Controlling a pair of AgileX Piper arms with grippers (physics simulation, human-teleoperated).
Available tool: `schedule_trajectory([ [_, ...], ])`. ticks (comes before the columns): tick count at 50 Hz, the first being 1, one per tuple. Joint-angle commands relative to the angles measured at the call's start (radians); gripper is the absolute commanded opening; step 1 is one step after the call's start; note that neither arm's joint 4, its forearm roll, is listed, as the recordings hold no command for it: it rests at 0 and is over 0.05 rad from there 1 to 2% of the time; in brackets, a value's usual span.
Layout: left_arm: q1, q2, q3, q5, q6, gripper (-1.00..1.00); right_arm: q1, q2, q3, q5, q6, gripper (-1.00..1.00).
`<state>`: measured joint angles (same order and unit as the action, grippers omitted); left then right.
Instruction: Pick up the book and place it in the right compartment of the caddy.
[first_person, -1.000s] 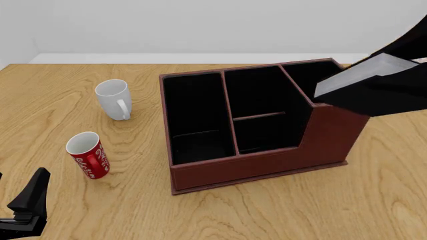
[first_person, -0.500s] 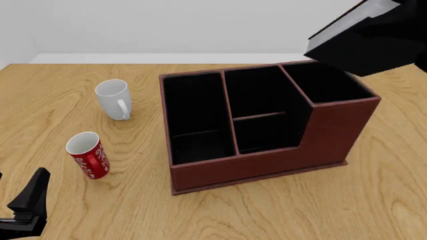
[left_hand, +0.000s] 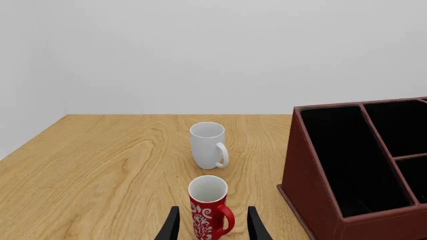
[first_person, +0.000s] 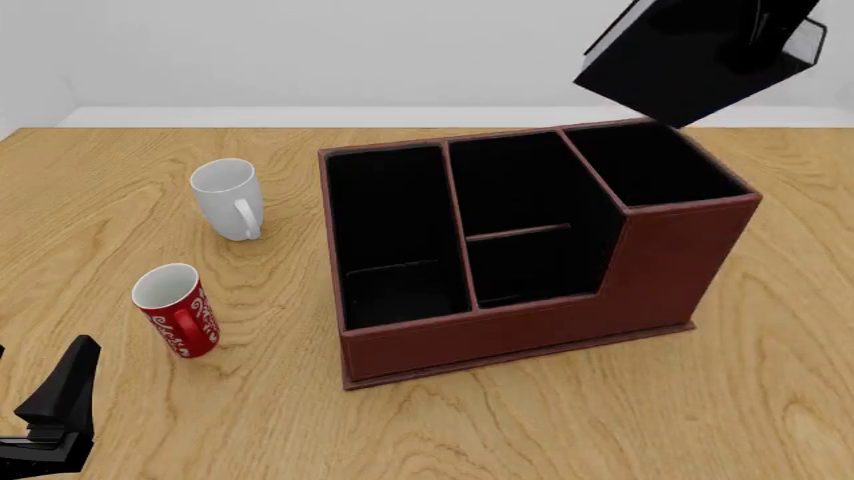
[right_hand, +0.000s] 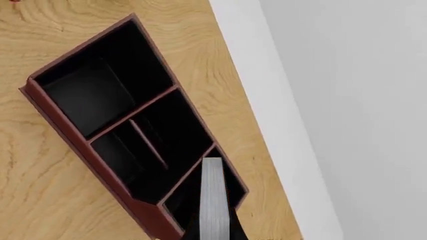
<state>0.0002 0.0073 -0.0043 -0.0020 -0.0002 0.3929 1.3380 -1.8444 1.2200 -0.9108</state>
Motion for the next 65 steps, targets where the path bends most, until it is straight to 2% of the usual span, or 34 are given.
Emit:
schedule_trajectory([
  [1,0.0,0.0,0.0,0.0,0.0,1.0,-0.05,0.076,-0.06,0.0,0.022,-1.0],
  [12,0.0,0.0,0.0,0.0,0.0,1.0,-0.09,0.117,-0.091,0.0,0.023,-1.0],
  [26,0.0,0.0,0.0,0.0,0.0,1.0,-0.099,0.176,-0.133,0.0,0.067,-1.0],
  [30,0.0,0.0,0.0,0.0,0.0,1.0,-0.116,0.192,-0.133,0.0,0.059,-1.0],
  [44,0.0,0.0,0.0,0.0,0.0,1.0,-0.143,0.249,-0.148,-0.006,0.085,-1.0],
  [55,0.0,0.0,0.0,0.0,0.0,1.0,-0.161,0.268,-0.129,-0.029,0.102,-1.0],
  [65,0.0,0.0,0.0,0.0,0.0,1.0,-0.153,0.247,-0.044,-0.07,0.125,-1.0],
])
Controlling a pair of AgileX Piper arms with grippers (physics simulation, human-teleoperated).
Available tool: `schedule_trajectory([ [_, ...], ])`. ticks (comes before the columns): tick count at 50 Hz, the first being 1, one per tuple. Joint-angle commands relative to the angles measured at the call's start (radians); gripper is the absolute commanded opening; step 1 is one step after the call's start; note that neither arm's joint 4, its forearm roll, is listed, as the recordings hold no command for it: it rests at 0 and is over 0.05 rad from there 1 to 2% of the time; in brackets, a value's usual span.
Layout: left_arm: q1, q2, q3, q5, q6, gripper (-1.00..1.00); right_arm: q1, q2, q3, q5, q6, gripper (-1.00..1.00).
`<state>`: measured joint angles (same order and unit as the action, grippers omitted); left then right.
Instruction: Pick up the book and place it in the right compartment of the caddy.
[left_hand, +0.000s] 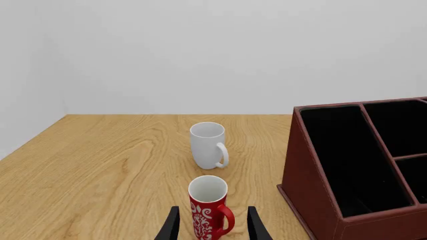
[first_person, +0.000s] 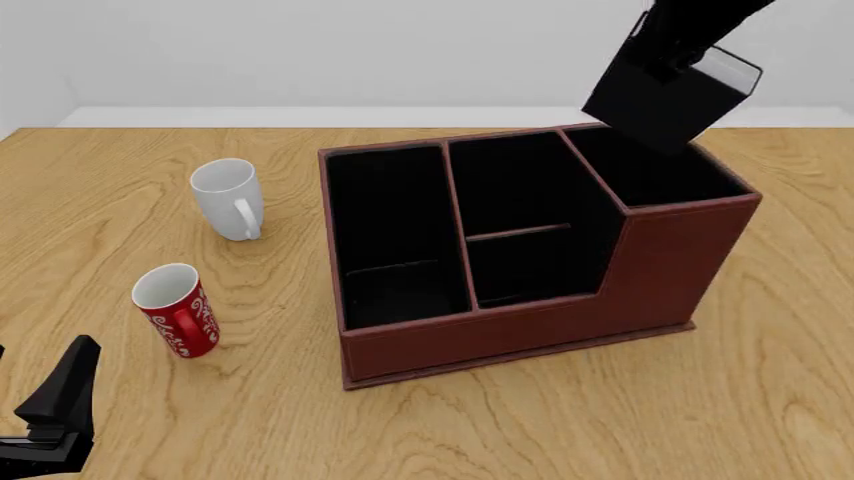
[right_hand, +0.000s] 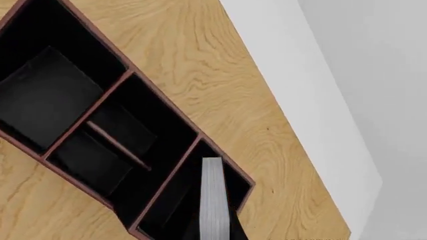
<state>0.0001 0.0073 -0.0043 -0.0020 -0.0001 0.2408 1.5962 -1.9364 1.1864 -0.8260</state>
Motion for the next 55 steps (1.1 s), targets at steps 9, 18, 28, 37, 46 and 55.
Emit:
schedule_trajectory([
  [9,0.0,0.0,0.0,0.0,0.0,1.0,0.007,-0.017,0.094,-0.069,0.068,-1.0],
  [18,0.0,0.0,0.0,0.0,0.0,1.0,-0.013,-0.013,0.149,-0.103,0.073,-1.0],
  [28,0.0,0.0,0.0,0.0,0.0,1.0,-0.067,0.005,0.181,-0.14,0.082,-1.0],
  [37,0.0,0.0,0.0,0.0,0.0,1.0,-0.079,0.01,0.202,-0.165,0.092,-1.0],
  [46,0.0,0.0,0.0,0.0,0.0,1.0,-0.067,0.01,0.226,-0.183,0.109,-1.0],
  [55,0.0,0.0,0.0,0.0,0.0,1.0,-0.06,0.017,0.251,-0.203,0.13,-1.0],
])
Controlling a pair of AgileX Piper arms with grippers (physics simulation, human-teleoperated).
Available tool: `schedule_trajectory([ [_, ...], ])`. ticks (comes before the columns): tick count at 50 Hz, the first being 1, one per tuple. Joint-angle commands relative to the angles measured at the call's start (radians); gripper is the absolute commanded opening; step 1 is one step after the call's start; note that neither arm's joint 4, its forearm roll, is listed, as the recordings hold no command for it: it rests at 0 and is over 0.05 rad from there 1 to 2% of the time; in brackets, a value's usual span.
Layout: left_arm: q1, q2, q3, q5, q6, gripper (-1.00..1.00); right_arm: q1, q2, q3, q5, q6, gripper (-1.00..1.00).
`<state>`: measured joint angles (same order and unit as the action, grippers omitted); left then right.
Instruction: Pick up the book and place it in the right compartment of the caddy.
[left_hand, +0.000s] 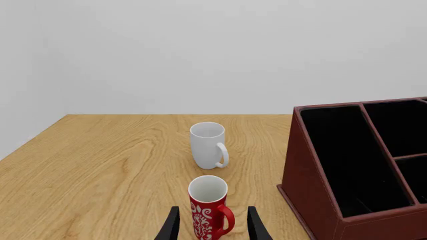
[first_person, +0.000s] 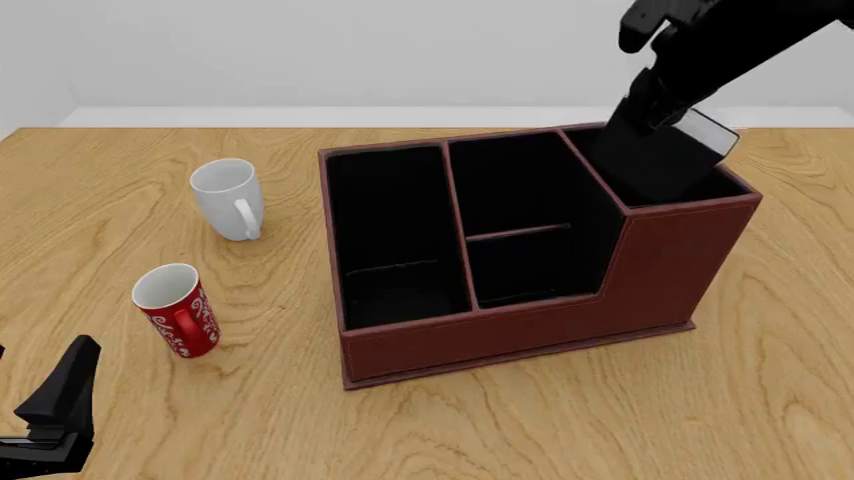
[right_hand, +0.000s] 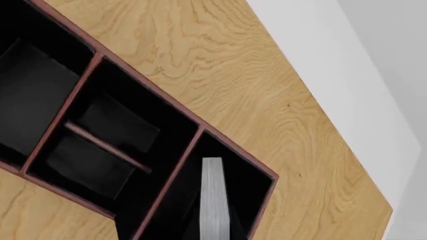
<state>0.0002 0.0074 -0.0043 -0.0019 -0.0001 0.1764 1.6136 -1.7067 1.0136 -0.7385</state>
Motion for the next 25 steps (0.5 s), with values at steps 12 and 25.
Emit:
schedule_trajectory([
  [12,0.0,0.0,0.0,0.0,0.0,1.0,-0.011,0.019,0.079,-0.069,0.052,-1.0],
  [25,0.0,0.0,0.0,0.0,0.0,1.0,-0.046,0.053,0.12,-0.106,0.047,-1.0],
])
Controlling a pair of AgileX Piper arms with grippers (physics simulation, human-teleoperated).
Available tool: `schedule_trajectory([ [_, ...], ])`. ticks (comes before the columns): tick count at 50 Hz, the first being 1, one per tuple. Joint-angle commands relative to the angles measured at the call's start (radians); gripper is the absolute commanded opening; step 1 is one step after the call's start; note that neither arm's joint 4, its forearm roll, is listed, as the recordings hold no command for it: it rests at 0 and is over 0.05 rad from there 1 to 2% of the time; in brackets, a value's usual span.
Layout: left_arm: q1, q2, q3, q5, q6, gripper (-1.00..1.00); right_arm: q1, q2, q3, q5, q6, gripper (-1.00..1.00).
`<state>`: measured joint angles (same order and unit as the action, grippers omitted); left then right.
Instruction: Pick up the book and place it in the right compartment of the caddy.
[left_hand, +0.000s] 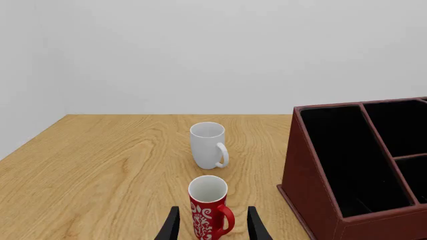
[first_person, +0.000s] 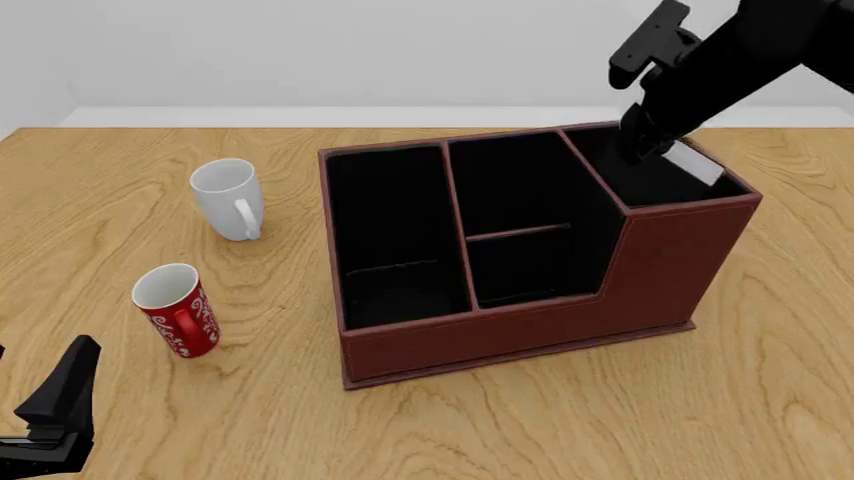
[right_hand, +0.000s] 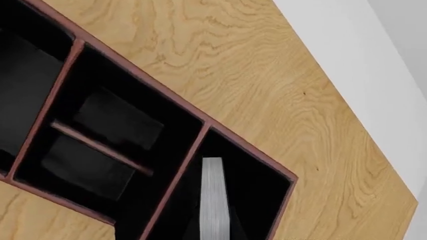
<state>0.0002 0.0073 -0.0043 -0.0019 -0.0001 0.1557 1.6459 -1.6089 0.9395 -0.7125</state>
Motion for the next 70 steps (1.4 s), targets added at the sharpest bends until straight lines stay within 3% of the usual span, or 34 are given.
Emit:
schedule_trajectory([
  [1,0.0,0.0,0.0,0.0,0.0,1.0,-0.025,0.02,0.022,-0.032,0.021,-1.0],
  [18,0.0,0.0,0.0,0.0,0.0,1.0,-0.027,0.053,0.045,-0.062,0.036,-1.0],
  [19,0.0,0.0,0.0,0.0,0.0,1.0,-0.025,0.055,0.033,-0.056,0.04,1.0],
  [35,0.0,0.0,0.0,0.0,0.0,1.0,0.0,-0.04,0.019,-0.074,0.022,1.0],
  [41,0.0,0.0,0.0,0.0,0.0,1.0,0.063,-0.206,0.168,-0.192,0.008,1.0],
  [47,0.0,0.0,0.0,0.0,0.0,1.0,0.053,-0.34,0.309,-0.347,-0.008,1.0],
  [51,0.0,0.0,0.0,0.0,0.0,1.0,0.008,-0.417,0.394,-0.464,0.034,1.0],
  [56,0.0,0.0,0.0,0.0,0.0,1.0,0.012,-0.514,0.5,-0.56,0.071,1.0],
  [63,0.0,0.0,0.0,0.0,0.0,1.0,0.015,-0.54,0.534,-0.587,0.078,1.0],
  [64,0.0,0.0,0.0,0.0,0.0,1.0,0.011,-0.643,0.607,-0.67,0.177,1.0],
  [68,0.0,0.0,0.0,0.0,0.0,1.0,0.022,-0.715,0.688,-0.717,0.196,1.0],
  [70,0.001,0.0,0.0,0.0,0.0,1.0,-0.006,-0.755,0.68,-0.734,0.289,1.0],
])
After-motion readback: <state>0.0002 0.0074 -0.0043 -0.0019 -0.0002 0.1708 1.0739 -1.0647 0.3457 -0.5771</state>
